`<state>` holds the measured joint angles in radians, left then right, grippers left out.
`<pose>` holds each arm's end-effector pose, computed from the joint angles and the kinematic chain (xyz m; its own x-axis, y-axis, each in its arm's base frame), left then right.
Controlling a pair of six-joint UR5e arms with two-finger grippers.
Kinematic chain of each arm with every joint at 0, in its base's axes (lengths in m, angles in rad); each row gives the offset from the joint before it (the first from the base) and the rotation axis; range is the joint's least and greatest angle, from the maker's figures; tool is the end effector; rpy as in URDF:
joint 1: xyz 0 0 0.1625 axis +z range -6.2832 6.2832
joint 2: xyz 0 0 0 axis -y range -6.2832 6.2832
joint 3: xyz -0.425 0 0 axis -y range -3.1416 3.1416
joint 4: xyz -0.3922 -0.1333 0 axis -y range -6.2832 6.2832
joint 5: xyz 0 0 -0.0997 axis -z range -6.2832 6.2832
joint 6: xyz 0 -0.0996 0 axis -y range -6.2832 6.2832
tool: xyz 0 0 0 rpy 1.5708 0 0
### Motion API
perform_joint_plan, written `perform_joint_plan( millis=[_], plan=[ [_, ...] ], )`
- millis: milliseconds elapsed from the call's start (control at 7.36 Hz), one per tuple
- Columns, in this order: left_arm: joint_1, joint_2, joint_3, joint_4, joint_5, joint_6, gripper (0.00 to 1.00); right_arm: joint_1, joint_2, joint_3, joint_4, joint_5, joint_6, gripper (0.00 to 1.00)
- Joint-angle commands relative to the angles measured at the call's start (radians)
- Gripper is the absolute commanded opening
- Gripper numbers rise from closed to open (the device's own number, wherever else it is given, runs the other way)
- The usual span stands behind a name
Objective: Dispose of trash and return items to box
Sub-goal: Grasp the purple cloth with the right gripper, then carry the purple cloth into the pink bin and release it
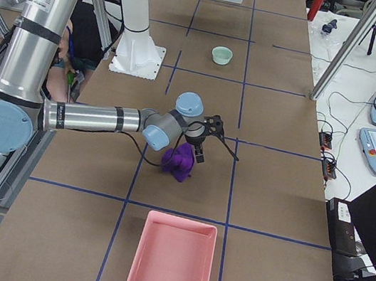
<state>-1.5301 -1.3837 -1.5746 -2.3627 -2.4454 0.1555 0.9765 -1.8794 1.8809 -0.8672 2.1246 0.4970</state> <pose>-0.0395 -0.4269 0.6470 0.6102 0.5858 -0.5334 -0.1294 0.7379 0.6623 -0.1535 -0.3717 0.5667 0.6550 -0.3660 0.6611 0.1298 0.9164 0.3787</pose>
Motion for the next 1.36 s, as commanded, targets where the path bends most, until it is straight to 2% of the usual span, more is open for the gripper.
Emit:
perform_joint_plan(
  millis=[0,136,407,679,815,951,1086,1222],
  plan=[
    [-0.001,-0.012,-0.001,0.002,-0.003,-0.002,1.00,-0.103,-0.044,-0.015,0.002,-0.089,-0.018,0.05],
    [-0.001,-0.012,-0.004,0.002,-0.003,-0.004,1.00,-0.111,-0.040,-0.017,0.000,-0.091,-0.034,0.00],
    [-0.001,-0.015,-0.002,0.003,-0.003,-0.002,1.00,-0.107,-0.032,-0.006,-0.001,-0.092,-0.101,0.00],
    [-0.001,-0.015,-0.005,0.003,-0.004,-0.002,1.00,0.027,-0.029,-0.005,-0.010,-0.042,-0.294,0.00],
    [-0.001,-0.014,-0.005,0.003,-0.004,-0.002,1.00,0.090,-0.023,0.000,-0.036,0.022,-0.348,0.00],
    [-0.001,-0.012,-0.005,0.003,-0.004,-0.002,1.00,0.202,-0.009,0.023,-0.117,0.081,-0.465,0.00],
    [-0.002,-0.012,-0.005,0.003,-0.006,-0.002,1.00,0.334,0.012,0.079,-0.297,0.134,-0.648,0.00],
    [-0.002,-0.012,-0.005,0.002,-0.006,-0.002,1.00,0.472,0.067,0.111,-0.520,0.152,-0.866,0.00]
  ],
)
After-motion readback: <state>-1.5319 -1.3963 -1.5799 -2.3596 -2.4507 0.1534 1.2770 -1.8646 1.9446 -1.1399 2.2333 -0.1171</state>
